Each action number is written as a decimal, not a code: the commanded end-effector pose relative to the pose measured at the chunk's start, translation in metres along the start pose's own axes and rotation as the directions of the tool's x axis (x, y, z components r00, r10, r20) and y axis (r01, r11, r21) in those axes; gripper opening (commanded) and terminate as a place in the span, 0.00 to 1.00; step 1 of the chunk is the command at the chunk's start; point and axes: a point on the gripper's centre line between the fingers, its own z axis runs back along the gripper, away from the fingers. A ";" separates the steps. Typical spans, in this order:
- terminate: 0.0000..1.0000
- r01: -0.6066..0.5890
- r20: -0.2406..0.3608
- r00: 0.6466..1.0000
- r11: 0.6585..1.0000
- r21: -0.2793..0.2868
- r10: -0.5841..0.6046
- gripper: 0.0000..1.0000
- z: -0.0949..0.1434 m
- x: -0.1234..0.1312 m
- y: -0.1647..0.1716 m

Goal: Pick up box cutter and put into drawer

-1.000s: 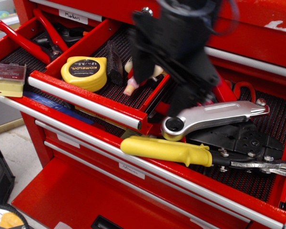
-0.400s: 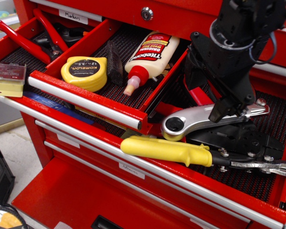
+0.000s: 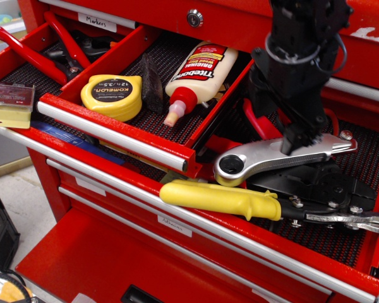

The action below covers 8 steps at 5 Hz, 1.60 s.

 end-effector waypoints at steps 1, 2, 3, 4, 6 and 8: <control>0.00 -0.009 0.069 0.998 1.000 -0.016 0.010 1.00 -0.005 0.001 -0.011; 0.00 0.001 0.091 0.996 1.000 -0.016 0.000 1.00 -0.015 -0.002 -0.010; 0.00 0.002 0.118 0.993 1.000 -0.007 -0.001 1.00 -0.026 -0.006 -0.010; 0.00 -0.040 0.140 0.989 0.999 -0.016 0.042 1.00 -0.036 -0.008 -0.014; 0.00 -0.081 0.042 0.996 0.997 0.004 0.081 0.00 -0.008 0.004 -0.023; 0.00 -0.079 -0.107 0.991 0.996 0.035 0.083 0.00 0.052 0.007 -0.006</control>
